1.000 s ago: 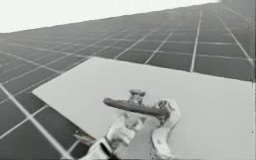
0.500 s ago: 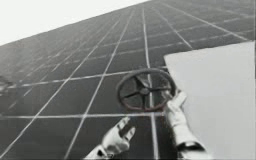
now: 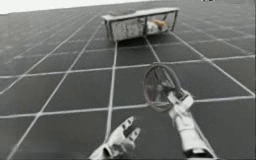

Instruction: Pick up and drop off the object

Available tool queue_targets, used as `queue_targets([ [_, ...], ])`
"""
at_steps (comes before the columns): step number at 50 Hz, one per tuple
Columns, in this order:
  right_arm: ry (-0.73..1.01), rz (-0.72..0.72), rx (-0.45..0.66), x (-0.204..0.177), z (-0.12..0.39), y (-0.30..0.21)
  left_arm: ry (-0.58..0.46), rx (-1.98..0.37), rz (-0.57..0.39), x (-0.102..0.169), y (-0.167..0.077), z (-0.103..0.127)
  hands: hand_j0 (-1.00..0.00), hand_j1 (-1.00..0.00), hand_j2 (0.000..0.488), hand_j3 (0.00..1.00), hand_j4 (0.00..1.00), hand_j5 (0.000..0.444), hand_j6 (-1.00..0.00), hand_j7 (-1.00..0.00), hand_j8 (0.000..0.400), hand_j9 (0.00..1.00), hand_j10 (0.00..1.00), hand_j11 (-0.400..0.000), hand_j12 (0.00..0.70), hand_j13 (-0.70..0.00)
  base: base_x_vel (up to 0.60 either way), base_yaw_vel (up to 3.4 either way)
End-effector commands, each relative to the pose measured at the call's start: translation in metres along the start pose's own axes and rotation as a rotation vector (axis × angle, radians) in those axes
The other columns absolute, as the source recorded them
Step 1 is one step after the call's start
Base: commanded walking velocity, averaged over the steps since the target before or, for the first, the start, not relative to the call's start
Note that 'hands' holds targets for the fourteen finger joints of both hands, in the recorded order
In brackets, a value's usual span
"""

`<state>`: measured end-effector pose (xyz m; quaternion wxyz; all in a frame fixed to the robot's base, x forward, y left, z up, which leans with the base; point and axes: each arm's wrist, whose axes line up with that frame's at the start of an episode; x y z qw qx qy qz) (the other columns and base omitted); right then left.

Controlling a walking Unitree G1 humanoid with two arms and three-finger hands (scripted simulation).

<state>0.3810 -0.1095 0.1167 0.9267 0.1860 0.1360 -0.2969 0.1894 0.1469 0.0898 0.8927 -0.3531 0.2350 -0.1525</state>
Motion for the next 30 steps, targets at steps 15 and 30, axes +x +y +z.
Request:
queue_targets([
  [15, -0.037, 0.036, 0.037, -0.0069, 0.0135, 0.0069, -0.013, 0.014, -0.008, -0.0022, -0.0034, 0.0022, 0.0, 0.0, 0.0, 1.0, 1.0, 0.0, 0.0, 0.0, 0.0, 1.0, 1.0, -0.4, 0.0, -0.7, 0.35, 0.9],
  [30, -0.037, 0.036, 0.037, -0.0069, 0.0135, 0.0069, -0.013, 0.014, -0.008, -0.0022, -0.0034, 0.0022, 0.0, 0.0, 0.0, 1.0, 1.0, 0.0, 0.0, 0.0, 0.0, 1.0, 1.0, -0.4, 0.0, -0.7, 0.5, 0.3],
])
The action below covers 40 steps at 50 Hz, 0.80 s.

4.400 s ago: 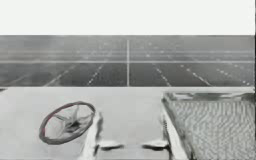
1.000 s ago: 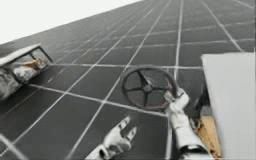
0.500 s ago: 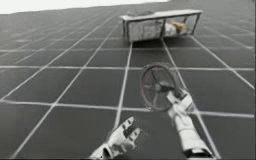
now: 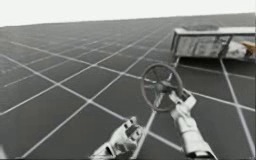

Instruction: Pick up and drop off the object

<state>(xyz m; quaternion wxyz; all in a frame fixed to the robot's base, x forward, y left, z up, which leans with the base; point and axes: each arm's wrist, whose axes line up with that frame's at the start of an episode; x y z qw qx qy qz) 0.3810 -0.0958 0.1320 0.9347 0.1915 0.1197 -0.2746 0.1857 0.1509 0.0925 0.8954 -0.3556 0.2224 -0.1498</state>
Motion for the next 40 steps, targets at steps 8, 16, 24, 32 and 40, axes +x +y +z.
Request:
queue_targets([
  [8, -0.017, -0.018, 0.025, 0.0052, 0.0056, -0.0077, 0.013, 0.013, -0.004, 0.0035, -0.0039, 0.0001, 0.0, 0.0, 0.0, 1.0, 1.0, 0.0, 0.0, 0.0, 0.0, 1.0, 1.0, -0.4, 0.0, -0.7, 0.6, 0.06],
  [16, -0.017, -0.018, 0.025, 0.0052, 0.0056, -0.0077, 0.013, 0.013, -0.004, 0.0035, -0.0039, 0.0001, 0.0, 0.0, 0.0, 1.0, 1.0, 0.0, 0.0, 0.0, 0.0, 1.0, 1.0, -0.4, 0.0, -0.7, 0.58, -0.09],
  [24, -0.017, -0.018, 0.025, 0.0052, 0.0056, -0.0077, 0.013, 0.013, -0.004, 0.0035, -0.0039, 0.0001, 0.0, 0.0, 0.0, 1.0, 1.0, 0.0, 0.0, 0.0, 0.0, 1.0, 1.0, -0.4, 0.0, -0.7, 0.55, -0.14],
  [32, -0.017, -0.018, 0.025, 0.0052, 0.0056, -0.0077, 0.013, 0.013, -0.004, 0.0035, -0.0039, 0.0001, 0.0, 0.0, 0.0, 1.0, 1.0, 0.0, 0.0, 0.0, 0.0, 1.0, 1.0, -0.4, 0.0, -0.7, 0.53, -0.16],
  [40, -0.017, -0.018, 0.025, 0.0052, 0.0056, -0.0077, 0.013, 0.013, -0.004, 0.0035, -0.0039, 0.0001, 0.0, 0.0, 0.0, 1.0, 1.0, 0.0, 0.0, 0.0, 0.0, 1.0, 1.0, -0.4, 0.0, -0.7, 0.51, -0.21],
])
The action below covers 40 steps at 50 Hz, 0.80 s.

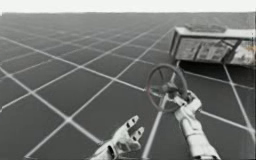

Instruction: Pick up and drop off the object

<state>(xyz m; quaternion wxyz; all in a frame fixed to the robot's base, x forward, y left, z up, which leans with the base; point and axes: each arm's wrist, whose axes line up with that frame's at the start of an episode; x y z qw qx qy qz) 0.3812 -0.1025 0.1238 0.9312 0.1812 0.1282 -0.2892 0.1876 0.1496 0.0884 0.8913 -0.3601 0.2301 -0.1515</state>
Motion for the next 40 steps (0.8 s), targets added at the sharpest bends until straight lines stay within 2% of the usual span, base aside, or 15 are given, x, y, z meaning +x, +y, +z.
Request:
queue_targets([
  [1, -0.022, 0.017, 0.045, -0.0008, 0.0101, -0.0004, -0.002, 0.026, -0.003, 0.0, -0.0062, 0.0025, 0.0, 0.0, 0.0, 1.0, 1.0, 0.0, 0.0, 0.0, 0.0, 1.0, 1.0, -0.4, 0.0, -0.7, 0.5, -0.22],
  [40, -0.022, 0.017, 0.045, -0.0008, 0.0101, -0.0004, -0.002, 0.026, -0.003, 0.0, -0.0062, 0.0025, 0.0, 0.0, 0.0, 1.0, 1.0, 0.0, 0.0, 0.0, 0.0, 1.0, 1.0, -0.4, 0.0, -0.7, 0.52, -0.16],
])
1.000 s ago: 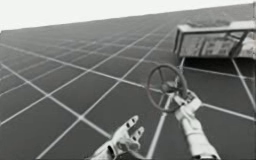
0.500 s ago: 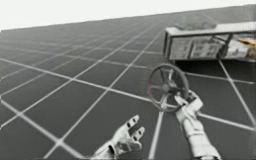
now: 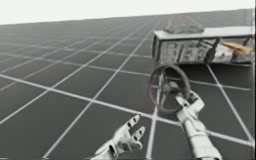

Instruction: Pick up and drop off the object

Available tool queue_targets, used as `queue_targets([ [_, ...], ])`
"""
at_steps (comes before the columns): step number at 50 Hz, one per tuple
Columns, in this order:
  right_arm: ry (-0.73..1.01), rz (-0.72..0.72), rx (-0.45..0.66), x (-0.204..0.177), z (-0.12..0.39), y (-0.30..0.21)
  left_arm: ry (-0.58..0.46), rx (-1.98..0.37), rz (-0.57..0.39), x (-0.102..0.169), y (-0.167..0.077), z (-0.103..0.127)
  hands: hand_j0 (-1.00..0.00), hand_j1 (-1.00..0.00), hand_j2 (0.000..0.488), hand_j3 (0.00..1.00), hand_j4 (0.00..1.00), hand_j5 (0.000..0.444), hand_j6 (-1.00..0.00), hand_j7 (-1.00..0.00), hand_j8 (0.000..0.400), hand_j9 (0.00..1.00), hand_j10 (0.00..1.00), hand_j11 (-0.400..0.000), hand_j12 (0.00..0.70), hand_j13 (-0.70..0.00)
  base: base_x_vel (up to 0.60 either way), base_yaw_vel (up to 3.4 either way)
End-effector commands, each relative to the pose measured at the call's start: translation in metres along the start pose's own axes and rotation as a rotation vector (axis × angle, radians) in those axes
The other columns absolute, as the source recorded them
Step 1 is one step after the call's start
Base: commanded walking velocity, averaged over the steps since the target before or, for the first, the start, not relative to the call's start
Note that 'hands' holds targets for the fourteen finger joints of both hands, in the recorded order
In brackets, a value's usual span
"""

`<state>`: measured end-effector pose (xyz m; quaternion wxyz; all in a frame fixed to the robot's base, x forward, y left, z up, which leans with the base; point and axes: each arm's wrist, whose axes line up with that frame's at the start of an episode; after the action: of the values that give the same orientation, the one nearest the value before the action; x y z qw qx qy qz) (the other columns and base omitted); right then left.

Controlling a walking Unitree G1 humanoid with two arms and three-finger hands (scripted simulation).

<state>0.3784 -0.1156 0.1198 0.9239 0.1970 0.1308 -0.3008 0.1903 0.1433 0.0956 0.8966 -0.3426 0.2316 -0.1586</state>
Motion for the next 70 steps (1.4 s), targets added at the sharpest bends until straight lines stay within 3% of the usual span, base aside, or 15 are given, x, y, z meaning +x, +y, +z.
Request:
queue_targets([
  [1, -0.032, 0.04, 0.011, -0.0068, 0.0082, 0.0124, -0.013, -0.012, -0.001, -0.0028, 0.003, -0.0001, 0.0, 0.0, 0.0, 1.0, 1.0, 0.0, 0.0, 0.0, 0.0, 1.0, 1.0, -0.4, 0.0, -0.7, 0.53, -0.12],
  [70, -0.032, 0.04, 0.011, -0.0068, 0.0082, 0.0124, -0.013, -0.012, -0.001, -0.0028, 0.003, -0.0001, 0.0, 0.0, 0.0, 1.0, 1.0, 0.0, 0.0, 0.0, 0.0, 1.0, 1.0, -0.4, 0.0, -0.7, 0.57, -0.03],
])
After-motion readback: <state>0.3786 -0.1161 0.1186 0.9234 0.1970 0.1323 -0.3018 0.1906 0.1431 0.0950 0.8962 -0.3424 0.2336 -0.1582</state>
